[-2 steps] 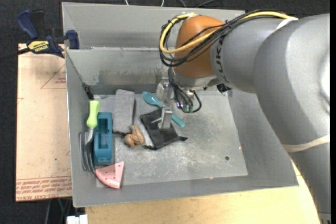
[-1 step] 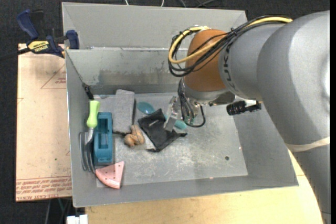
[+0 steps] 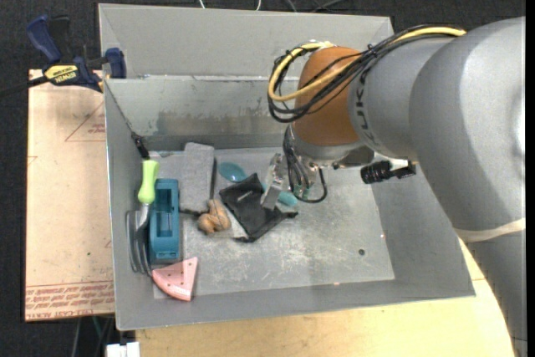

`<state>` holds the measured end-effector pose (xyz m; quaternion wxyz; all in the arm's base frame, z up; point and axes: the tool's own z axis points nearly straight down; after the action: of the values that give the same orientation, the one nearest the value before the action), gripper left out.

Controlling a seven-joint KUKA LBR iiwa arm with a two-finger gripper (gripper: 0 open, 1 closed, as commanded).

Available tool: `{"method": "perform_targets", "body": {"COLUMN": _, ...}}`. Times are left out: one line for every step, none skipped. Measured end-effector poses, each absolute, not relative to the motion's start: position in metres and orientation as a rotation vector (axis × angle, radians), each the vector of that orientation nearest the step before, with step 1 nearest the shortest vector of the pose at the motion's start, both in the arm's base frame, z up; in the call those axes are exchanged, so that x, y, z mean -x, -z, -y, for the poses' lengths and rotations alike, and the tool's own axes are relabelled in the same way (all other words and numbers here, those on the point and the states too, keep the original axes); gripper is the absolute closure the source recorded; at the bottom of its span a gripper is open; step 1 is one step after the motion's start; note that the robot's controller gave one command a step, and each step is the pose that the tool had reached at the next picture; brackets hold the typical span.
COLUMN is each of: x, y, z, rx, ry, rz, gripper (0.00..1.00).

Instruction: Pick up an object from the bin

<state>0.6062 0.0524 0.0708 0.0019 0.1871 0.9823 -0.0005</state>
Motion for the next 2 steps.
{"method": "perform_targets", "body": {"x": -0.6065, "y": -0.071, "z": -0.0542, "rx": -0.599, "ry": 0.001, "rz": -3.078, "gripper": 1.0}}
{"method": "perform_targets", "body": {"x": -0.6063, "y": -0.071, "z": -0.0609, "rx": -0.615, "ry": 0.001, "rz": -3.073, "gripper": 1.0}}
